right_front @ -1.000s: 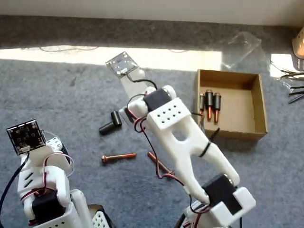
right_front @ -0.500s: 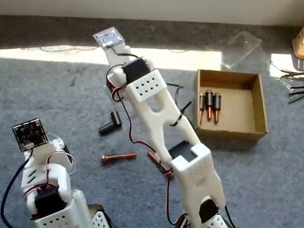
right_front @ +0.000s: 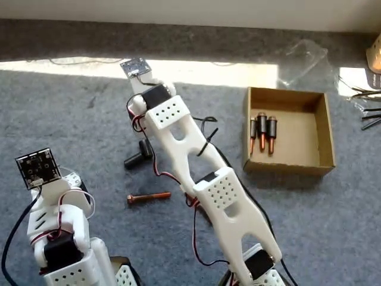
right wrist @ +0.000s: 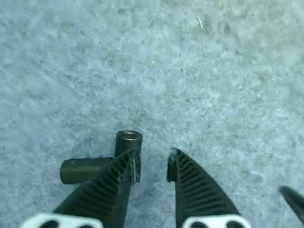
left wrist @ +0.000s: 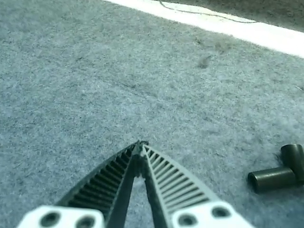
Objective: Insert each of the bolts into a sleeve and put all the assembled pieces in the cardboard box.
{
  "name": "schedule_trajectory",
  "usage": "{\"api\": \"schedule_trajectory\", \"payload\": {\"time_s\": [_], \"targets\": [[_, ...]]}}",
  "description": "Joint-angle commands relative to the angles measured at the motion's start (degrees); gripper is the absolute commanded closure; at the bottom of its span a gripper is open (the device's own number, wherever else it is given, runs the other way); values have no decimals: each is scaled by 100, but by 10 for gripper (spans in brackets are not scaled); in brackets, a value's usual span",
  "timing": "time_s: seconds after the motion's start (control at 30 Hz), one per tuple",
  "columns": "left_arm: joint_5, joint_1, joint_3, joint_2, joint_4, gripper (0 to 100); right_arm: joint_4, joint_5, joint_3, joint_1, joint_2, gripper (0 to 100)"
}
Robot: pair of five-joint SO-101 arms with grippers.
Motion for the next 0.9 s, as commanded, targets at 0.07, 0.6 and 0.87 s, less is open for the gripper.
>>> {"api": "schedule_trajectory", "payload": {"time_s": [0.07,0.6,0.87], "targets": [[-9,-57,-31,-57,-114,979,-189,-62,-479,-84,57,954],[-9,-48,-31,-57,-114,979,-189,-993,-435,-514,75,858],[-9,-48,-31,-57,-114,979,-198,-993,-470,-593,497,858]]}}
